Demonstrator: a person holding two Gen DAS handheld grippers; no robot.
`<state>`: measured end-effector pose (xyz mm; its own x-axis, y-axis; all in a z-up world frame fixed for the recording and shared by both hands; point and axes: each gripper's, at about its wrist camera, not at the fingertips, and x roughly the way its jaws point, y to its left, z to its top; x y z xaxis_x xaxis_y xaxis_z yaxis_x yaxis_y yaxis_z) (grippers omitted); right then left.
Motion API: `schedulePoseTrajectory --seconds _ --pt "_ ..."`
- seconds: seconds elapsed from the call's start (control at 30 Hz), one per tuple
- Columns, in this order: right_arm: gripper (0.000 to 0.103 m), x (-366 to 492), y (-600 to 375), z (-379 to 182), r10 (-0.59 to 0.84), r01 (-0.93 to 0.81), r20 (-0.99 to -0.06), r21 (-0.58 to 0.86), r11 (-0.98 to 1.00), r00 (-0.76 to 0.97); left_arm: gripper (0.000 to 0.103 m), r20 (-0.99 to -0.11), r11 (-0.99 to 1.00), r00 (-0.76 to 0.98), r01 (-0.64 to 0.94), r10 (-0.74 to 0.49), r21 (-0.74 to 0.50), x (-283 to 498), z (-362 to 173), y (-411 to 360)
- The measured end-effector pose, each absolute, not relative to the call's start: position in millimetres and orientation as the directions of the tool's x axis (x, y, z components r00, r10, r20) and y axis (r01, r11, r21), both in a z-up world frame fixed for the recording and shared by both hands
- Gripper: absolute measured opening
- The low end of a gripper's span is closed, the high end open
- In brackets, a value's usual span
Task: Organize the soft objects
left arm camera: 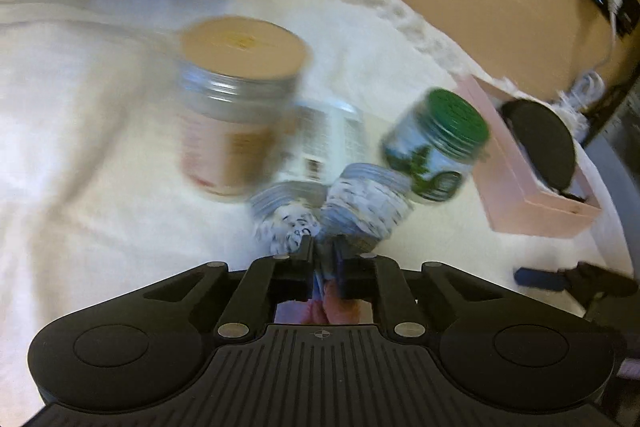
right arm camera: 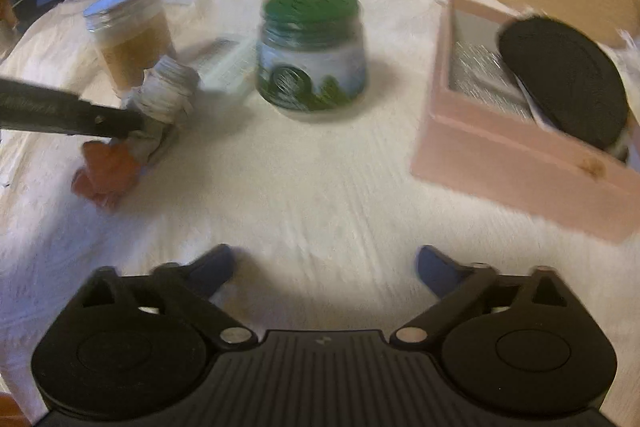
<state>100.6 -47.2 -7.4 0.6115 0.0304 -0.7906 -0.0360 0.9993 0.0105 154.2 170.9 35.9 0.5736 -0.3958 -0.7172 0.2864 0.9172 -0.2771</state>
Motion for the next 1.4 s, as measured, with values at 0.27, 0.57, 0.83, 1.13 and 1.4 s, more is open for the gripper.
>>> schedulePoseTrajectory --seconds 0.27,0.57,0.83,1.13,1.4 --pt "0.089 155 25 37 0.212 -0.189 -0.747 0.117 0.975 0.630 0.010 -0.696 0.958 0.662 0.130 -0.277 -0.257 144 38 245" --pt "0.075 174 44 40 0.092 -0.086 -0.741 0.047 0.995 0.665 0.011 -0.649 0.869 0.584 0.245 -0.487 -0.430 140 41 239" --pt "0.075 156 1 32 0.012 -0.037 -0.766 -0.015 0.999 0.642 0.019 -0.704 0.888 0.547 0.346 -0.453 -0.303 151 38 171" --pt "0.075 115 -46 16 -0.034 0.019 -0.742 -0.029 0.999 0.669 0.020 -0.723 0.884 0.524 0.372 -0.451 -0.282 152 38 158" --pt "0.078 95 -69 -16 -0.010 0.040 -0.724 0.025 0.999 0.690 0.020 -0.722 0.897 0.550 0.132 -0.421 -0.422 164 30 217"
